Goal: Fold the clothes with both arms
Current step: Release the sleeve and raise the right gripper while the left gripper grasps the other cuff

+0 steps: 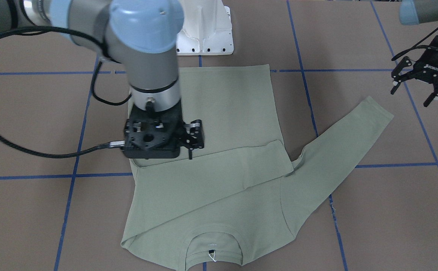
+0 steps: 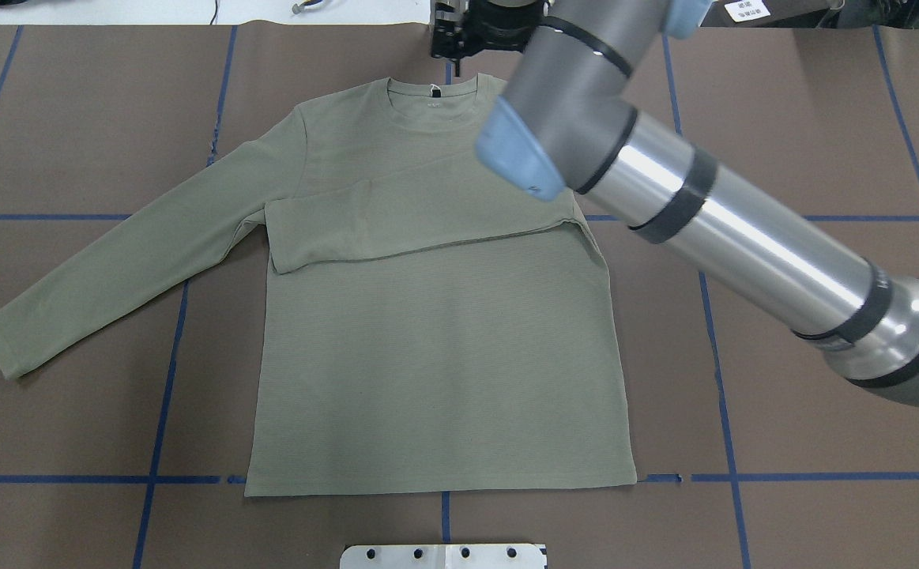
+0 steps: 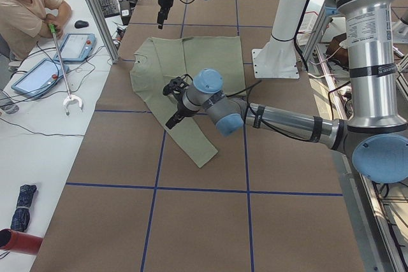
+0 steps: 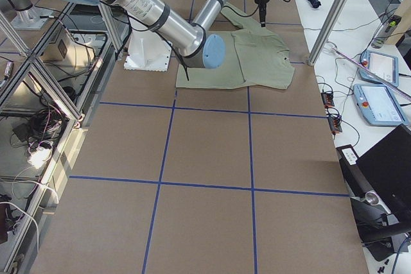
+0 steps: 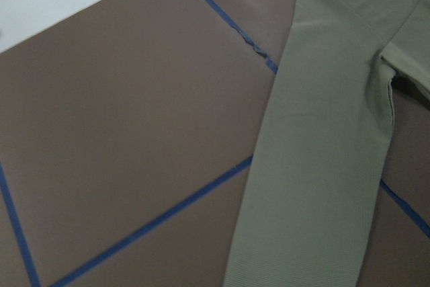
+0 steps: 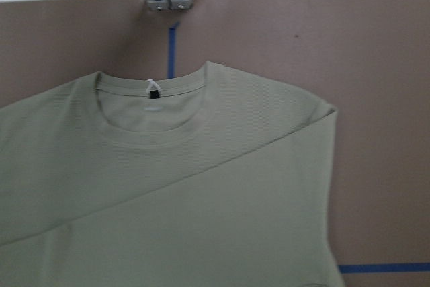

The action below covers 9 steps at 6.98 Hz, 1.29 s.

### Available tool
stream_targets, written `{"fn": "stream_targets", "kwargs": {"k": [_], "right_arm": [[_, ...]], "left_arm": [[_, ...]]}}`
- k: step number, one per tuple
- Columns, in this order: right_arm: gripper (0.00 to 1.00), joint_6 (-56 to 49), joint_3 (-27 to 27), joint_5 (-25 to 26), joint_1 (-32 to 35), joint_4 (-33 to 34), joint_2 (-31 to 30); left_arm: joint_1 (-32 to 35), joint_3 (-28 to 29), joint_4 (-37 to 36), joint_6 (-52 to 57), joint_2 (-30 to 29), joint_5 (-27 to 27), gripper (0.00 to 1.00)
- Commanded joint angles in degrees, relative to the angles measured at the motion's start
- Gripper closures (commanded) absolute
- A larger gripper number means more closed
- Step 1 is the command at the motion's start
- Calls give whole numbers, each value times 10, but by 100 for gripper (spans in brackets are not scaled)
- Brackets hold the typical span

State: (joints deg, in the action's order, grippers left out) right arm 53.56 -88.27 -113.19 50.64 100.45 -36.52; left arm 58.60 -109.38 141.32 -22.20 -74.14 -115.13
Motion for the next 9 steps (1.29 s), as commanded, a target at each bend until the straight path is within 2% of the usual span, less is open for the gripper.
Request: {"fn": "stream_targets", "kwargs": {"k": [1, 2, 3, 5, 6, 7, 9], "right_arm": [[0, -168, -163, -82, 90, 0, -203], [0, -197, -197, -92, 109, 2, -245], [0, -196, -206, -92, 109, 1, -253], [0, -195, -212, -89, 109, -1, -256], [0, -195, -213, -88, 109, -1, -257], [0, -195, -216, -89, 110, -1, -257], [0, -195, -223, -89, 109, -2, -267]], "left_arm": [[-127, 6, 25, -45, 38, 74, 0], [-156, 31, 25, -44, 45, 90, 0], [-175, 57, 31, -43, 45, 120, 0], [-201, 84, 50, -43, 45, 134, 1], [-209, 95, 57, -43, 45, 142, 20], [-212, 101, 66, -43, 45, 143, 34], [-212, 101, 66, -42, 45, 146, 56]]}}
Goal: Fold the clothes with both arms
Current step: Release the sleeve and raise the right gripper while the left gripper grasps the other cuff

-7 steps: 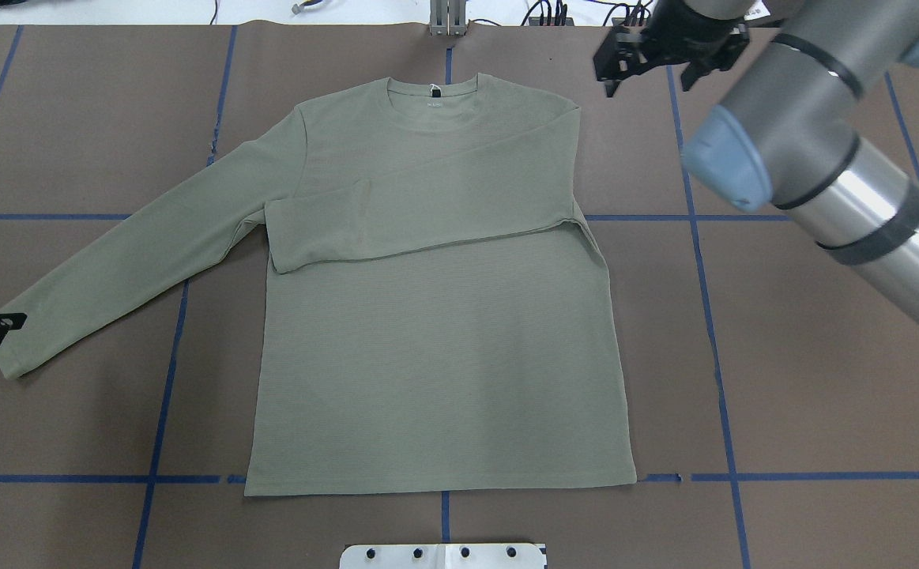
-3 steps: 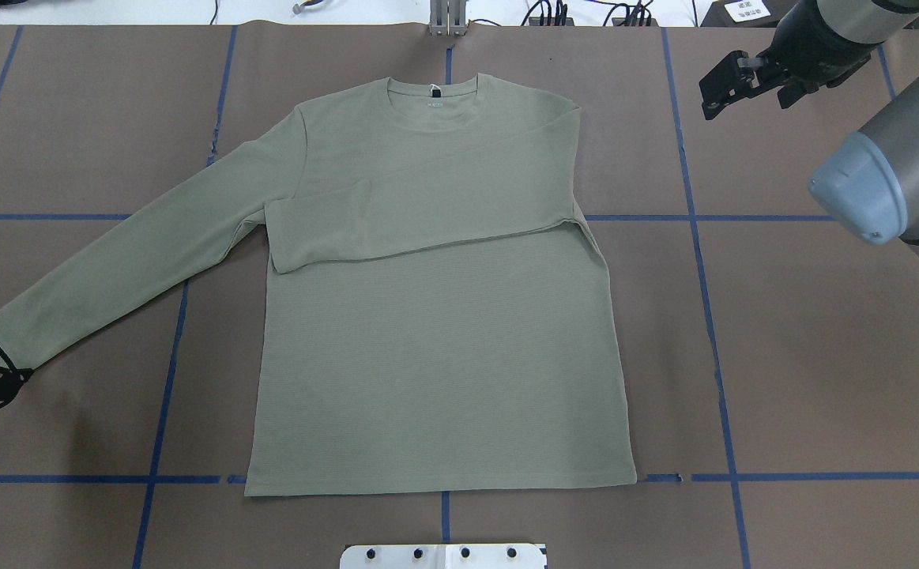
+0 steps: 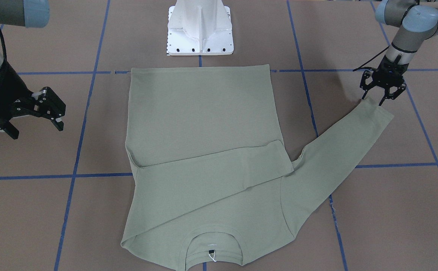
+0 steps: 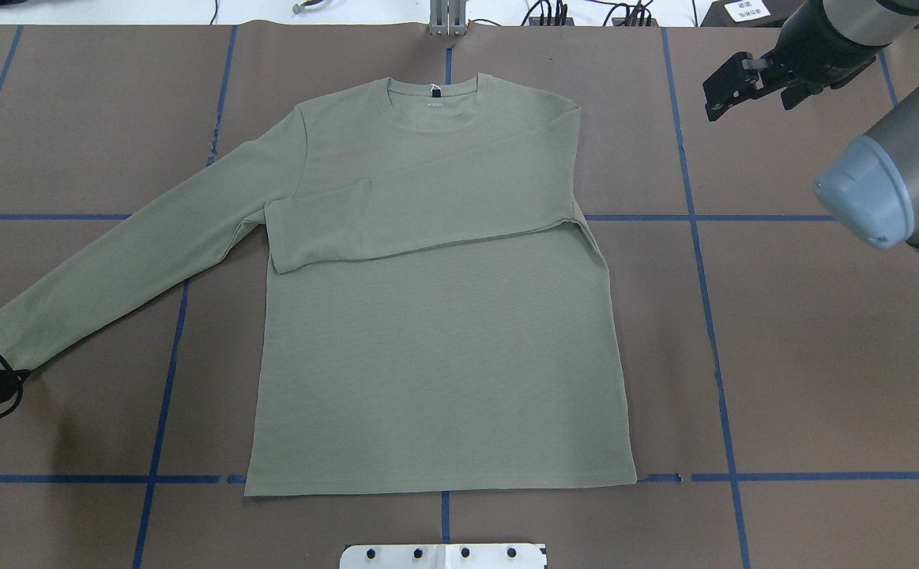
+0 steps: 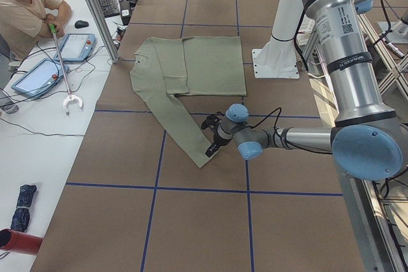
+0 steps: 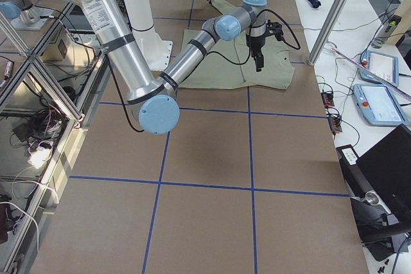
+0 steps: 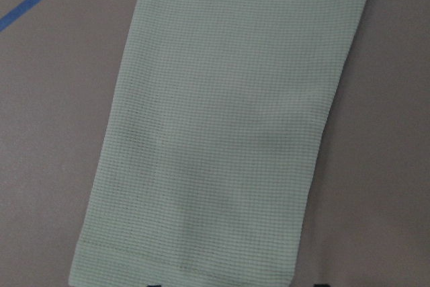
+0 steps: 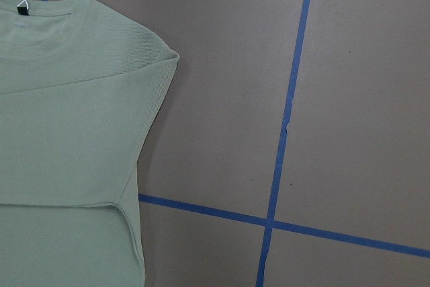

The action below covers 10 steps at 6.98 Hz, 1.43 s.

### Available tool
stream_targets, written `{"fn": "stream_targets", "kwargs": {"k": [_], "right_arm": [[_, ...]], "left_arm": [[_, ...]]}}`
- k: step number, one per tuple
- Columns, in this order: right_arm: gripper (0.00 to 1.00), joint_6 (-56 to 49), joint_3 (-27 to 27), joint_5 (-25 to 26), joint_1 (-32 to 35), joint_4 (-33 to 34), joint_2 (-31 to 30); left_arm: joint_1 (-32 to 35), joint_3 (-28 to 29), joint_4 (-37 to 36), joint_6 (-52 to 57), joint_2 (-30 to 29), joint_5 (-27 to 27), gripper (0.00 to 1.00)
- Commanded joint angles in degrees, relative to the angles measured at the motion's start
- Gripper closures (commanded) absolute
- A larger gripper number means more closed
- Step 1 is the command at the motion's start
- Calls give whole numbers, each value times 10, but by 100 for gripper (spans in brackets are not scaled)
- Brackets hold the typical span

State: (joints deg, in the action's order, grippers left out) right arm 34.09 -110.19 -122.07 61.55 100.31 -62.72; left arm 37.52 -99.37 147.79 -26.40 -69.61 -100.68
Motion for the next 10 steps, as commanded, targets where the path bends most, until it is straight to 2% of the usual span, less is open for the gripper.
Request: {"fn": "stream_targets", "kwargs": {"k": [1, 2, 3, 4, 6, 7, 8, 9, 10], "right_arm": [[0, 0, -6, 1, 0, 0, -5], [0, 2, -7, 1, 0, 0, -5], [0, 3, -7, 2, 0, -1, -6], [0, 2, -7, 1, 0, -1, -12], [0, -6, -9, -10, 4, -3, -34], [0, -7, -9, -21, 18, -4, -49], [0, -27, -19, -34, 33, -5, -85], [0, -87, -21, -41, 58, -4, -113], [0, -110, -22, -58, 82, -5, -135]], "left_arm": [[-1, 1, 2, 1, 0, 1, 81], [-1, 0, 9, 0, 0, 4, 100], [-1, 0, 20, 1, 0, 29, 100], [2, -13, 21, 1, 1, 29, 100], [21, -72, 17, -1, -8, 25, 100], [84, -84, 15, -1, -51, 18, 100], [117, -85, -25, -5, -108, -12, 100], [144, -85, -114, -8, -206, -18, 100], [144, -84, -228, -42, -302, -16, 100]]}}
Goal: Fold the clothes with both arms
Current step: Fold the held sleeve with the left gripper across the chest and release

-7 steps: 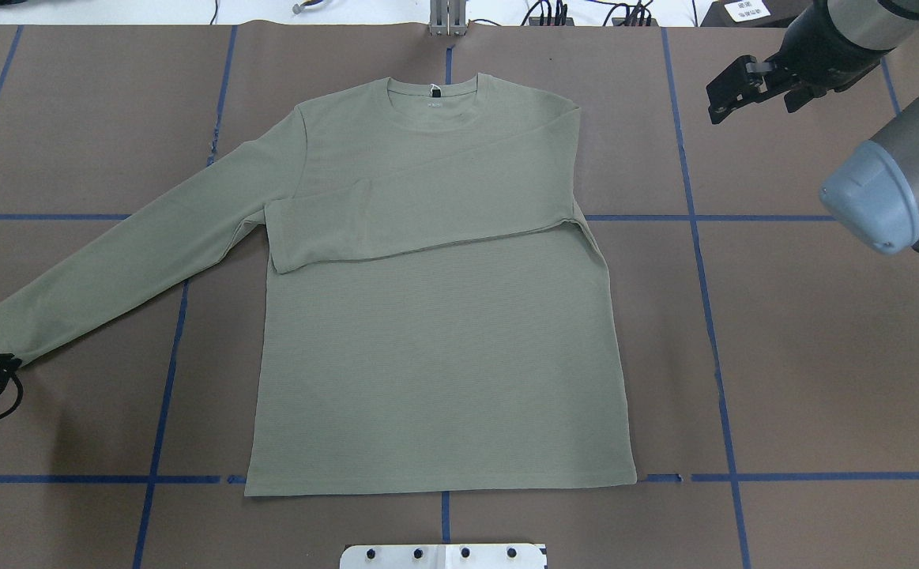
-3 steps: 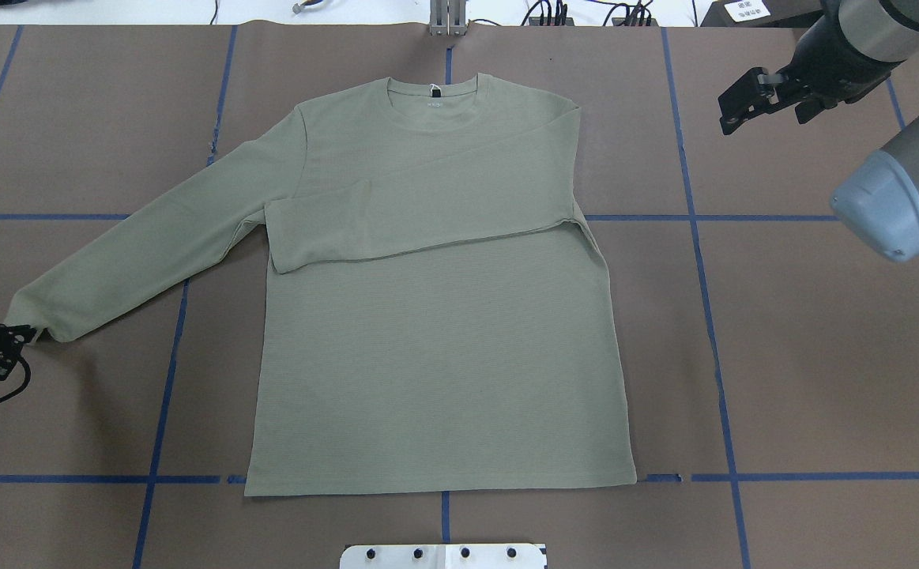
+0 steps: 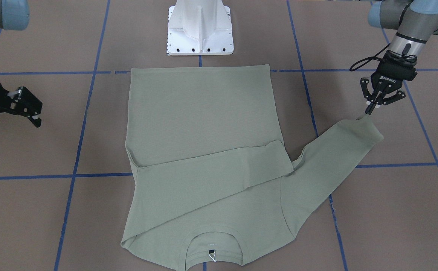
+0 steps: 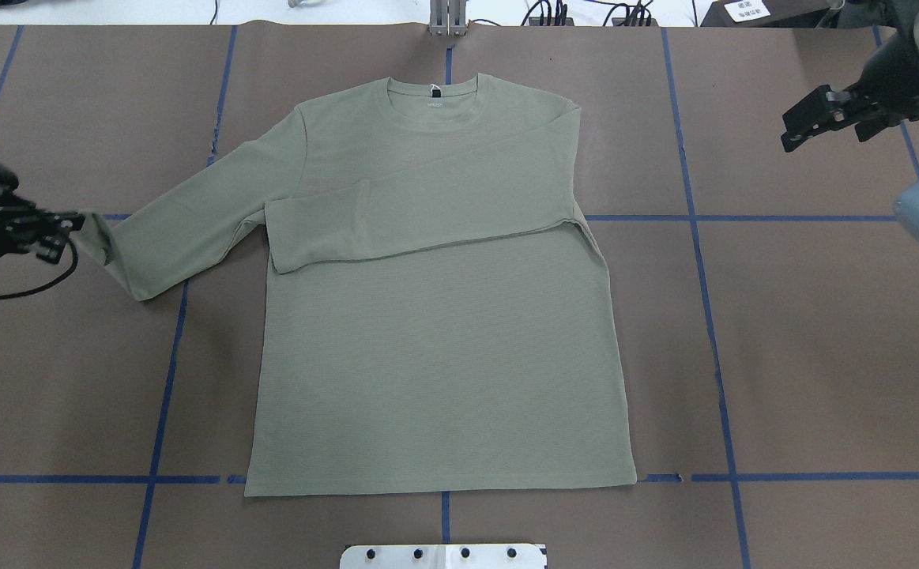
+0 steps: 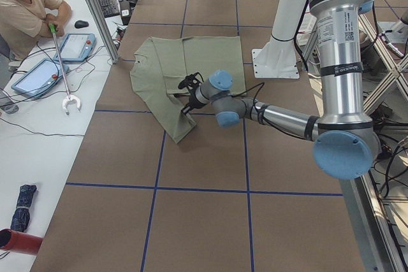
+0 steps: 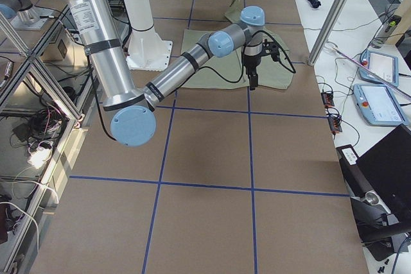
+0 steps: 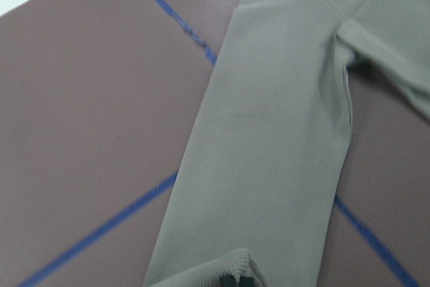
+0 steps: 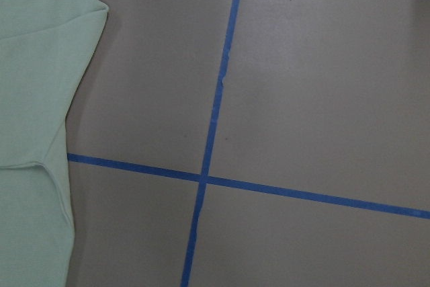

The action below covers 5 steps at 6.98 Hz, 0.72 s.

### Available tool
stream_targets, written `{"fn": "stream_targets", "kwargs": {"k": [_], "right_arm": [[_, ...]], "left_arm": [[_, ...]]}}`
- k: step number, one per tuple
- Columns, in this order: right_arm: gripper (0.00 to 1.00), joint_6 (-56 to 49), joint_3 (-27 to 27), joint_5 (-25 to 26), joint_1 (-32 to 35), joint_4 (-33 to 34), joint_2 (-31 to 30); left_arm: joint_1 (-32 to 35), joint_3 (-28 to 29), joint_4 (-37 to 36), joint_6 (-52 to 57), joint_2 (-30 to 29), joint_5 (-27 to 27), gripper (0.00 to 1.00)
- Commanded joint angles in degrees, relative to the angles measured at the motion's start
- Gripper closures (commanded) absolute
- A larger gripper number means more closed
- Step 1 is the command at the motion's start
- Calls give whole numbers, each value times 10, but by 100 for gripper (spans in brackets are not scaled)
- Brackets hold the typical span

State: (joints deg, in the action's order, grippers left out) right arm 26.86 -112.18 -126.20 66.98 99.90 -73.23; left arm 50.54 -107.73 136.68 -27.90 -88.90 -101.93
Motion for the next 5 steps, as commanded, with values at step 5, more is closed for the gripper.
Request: {"fn": "stream_targets", "kwargs": {"k": [5], "right_arm": [[0, -49, -11, -14, 53, -1, -55]], "left_arm": [[-100, 197, -299, -217, -502, 49, 100]]}}
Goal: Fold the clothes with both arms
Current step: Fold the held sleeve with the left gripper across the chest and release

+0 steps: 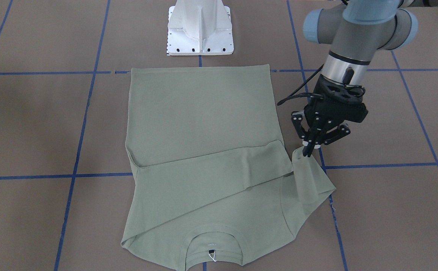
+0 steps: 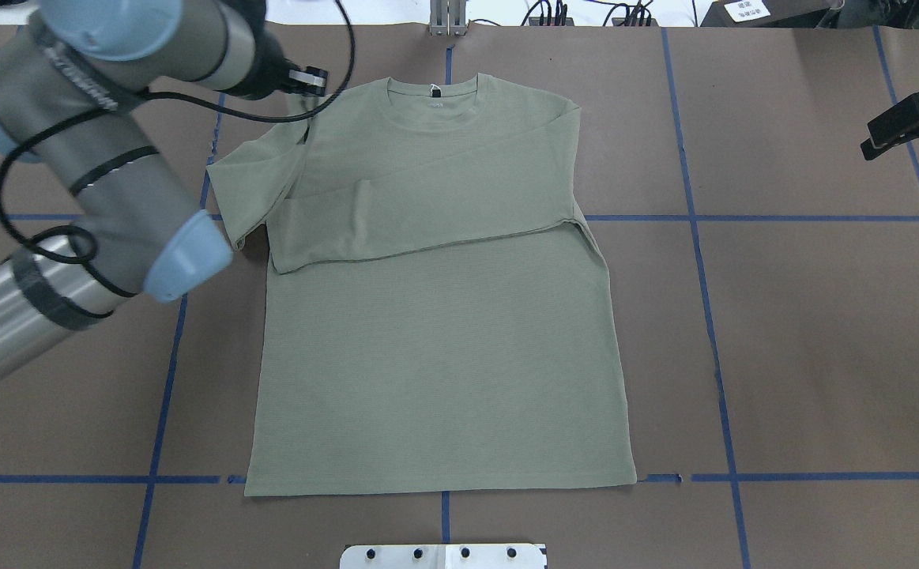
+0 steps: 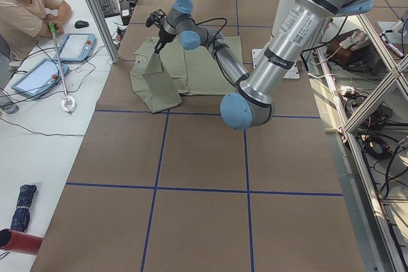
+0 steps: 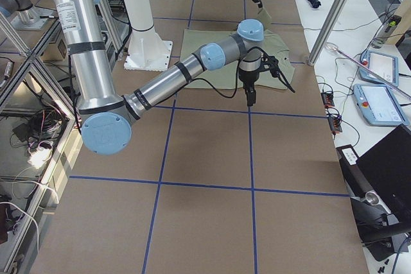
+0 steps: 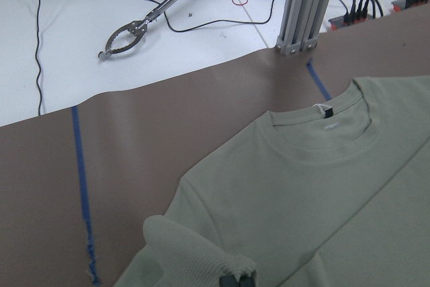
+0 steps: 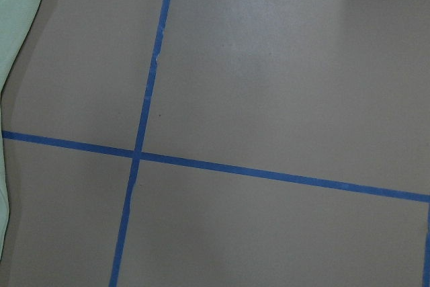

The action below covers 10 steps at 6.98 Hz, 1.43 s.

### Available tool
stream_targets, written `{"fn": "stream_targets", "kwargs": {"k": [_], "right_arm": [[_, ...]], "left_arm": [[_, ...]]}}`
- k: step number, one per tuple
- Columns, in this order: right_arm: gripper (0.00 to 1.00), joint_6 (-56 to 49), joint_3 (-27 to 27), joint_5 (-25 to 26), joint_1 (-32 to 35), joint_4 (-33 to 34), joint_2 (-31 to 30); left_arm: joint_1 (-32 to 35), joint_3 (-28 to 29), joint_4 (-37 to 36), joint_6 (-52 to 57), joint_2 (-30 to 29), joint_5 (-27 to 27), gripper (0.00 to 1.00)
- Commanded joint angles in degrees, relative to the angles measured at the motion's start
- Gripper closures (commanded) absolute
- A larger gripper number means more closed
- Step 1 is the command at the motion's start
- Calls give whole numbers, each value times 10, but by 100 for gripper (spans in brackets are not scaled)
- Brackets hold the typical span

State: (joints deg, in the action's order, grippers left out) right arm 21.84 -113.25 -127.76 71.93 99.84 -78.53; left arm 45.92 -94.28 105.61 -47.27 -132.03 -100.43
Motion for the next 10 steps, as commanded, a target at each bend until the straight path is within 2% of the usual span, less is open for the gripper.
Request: {"fn": "stream_targets", "kwargs": {"k": [1, 3, 5, 7, 8, 9, 10], "right_arm": [[0, 4, 0, 1, 7, 0, -5], [0, 8, 0, 1, 11, 0, -7], [0, 9, 0, 2, 11, 0, -12], [0, 9, 0, 2, 11, 0, -12], [0, 9, 1, 2, 11, 0, -15], [0, 9, 3, 2, 10, -1, -13], [0, 9, 5, 2, 8, -17, -11]], "left_arm": [[-108, 83, 75, -13, -75, 74, 100], [-163, 146, 203, 55, -78, 86, 100], [-192, 176, 223, 85, -93, 117, 100], [-208, 192, 229, 115, -109, 118, 100], [-217, 197, 254, 124, -108, 118, 100], [-222, 199, 294, 119, -106, 117, 1], [-229, 198, 337, 77, -93, 116, 0]]}}
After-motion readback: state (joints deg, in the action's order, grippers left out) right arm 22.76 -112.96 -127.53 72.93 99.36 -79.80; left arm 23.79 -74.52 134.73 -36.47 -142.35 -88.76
